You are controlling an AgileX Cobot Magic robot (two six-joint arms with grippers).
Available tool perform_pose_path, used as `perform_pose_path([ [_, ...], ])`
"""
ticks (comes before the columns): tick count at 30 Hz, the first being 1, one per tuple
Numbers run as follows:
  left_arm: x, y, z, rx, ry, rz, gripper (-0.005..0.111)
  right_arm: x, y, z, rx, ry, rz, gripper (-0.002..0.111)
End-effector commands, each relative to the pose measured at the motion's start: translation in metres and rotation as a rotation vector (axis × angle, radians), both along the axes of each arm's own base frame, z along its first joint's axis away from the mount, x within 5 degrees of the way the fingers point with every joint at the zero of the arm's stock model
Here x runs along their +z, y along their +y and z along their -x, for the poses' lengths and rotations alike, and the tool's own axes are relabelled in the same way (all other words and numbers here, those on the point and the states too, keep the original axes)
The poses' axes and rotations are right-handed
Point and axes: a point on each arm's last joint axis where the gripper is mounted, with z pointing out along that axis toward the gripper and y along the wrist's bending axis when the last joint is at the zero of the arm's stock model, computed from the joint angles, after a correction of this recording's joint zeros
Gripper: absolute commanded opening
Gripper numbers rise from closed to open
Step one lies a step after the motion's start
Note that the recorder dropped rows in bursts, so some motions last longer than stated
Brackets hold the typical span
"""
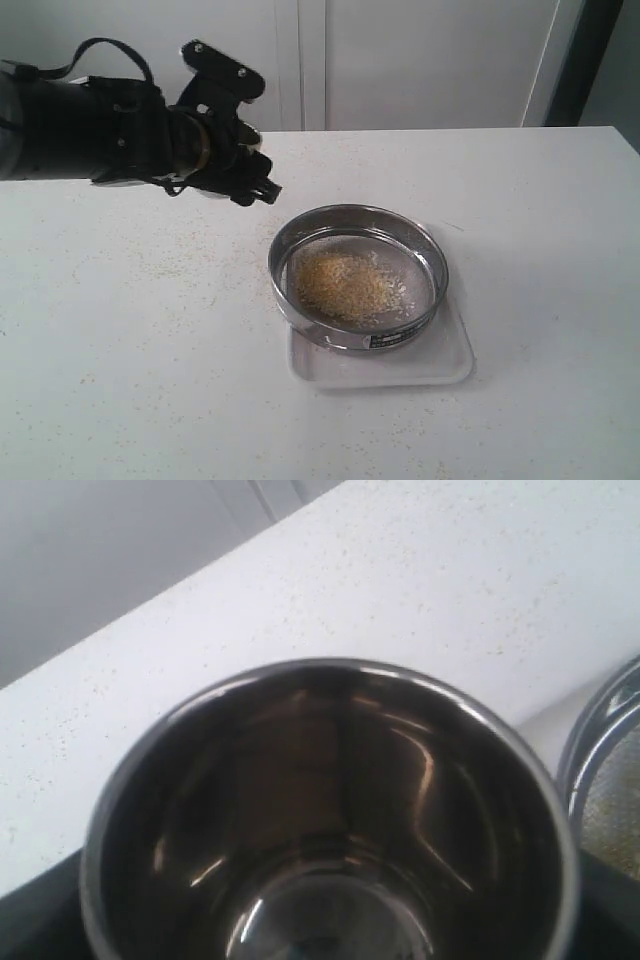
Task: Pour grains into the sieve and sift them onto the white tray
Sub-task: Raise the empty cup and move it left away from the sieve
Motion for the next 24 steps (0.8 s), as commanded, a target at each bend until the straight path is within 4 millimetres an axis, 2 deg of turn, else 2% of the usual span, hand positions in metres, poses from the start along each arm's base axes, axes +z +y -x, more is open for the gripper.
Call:
perform_pose_path([
  [1, -0.007, 0.025, -0.003, 0.025, 0.028, 0.050, 0.000, 0.000, 0.000, 0.000, -0.010, -0.012, -0.003, 0.000],
  [12, -0.034, 0.067, -0.010, 0.049, 0.096, 0.154, 0.000, 0.000, 0.000, 0.000, -0.010, -0.012, -0.003, 0.000],
  [24, -0.049, 0.086, -0.005, -0.089, 0.083, 0.265, 0.000, 0.000, 0.000, 0.000, -0.010, -0.012, -0.003, 0.000],
])
